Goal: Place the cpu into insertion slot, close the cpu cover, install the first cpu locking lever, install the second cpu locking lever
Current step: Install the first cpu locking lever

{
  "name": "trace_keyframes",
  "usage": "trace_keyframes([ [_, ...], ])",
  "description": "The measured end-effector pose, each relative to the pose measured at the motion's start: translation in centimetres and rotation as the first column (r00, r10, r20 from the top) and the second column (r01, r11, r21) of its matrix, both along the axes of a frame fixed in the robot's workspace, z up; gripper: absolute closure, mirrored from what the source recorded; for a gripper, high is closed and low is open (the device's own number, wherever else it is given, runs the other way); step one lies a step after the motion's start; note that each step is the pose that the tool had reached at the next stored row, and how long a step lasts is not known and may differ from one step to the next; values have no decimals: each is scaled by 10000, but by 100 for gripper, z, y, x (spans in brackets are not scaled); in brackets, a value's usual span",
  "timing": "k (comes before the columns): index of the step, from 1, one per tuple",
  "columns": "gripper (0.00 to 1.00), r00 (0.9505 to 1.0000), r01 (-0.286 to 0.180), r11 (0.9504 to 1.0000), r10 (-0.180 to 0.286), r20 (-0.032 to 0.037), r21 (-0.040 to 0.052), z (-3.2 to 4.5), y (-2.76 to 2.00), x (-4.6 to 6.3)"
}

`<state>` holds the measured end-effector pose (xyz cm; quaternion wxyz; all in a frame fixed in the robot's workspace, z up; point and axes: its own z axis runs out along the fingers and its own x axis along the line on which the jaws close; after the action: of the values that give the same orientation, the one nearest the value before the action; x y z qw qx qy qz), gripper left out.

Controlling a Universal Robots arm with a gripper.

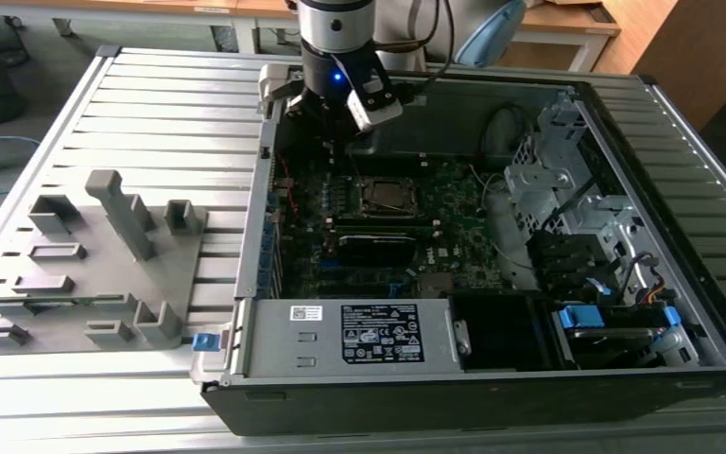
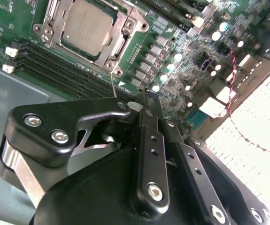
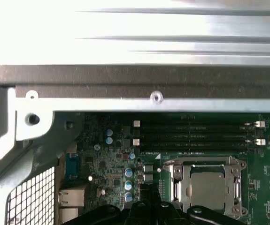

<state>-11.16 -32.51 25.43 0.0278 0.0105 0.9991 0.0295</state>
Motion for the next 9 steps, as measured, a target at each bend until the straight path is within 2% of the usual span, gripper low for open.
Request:
trace_keyframes([
  [6, 90, 10000, 0, 10000, 0, 1, 50, -9, 82, 0],
  [9, 90, 10000, 1, 9999, -1, -1, 154, -12, 112, 0],
])
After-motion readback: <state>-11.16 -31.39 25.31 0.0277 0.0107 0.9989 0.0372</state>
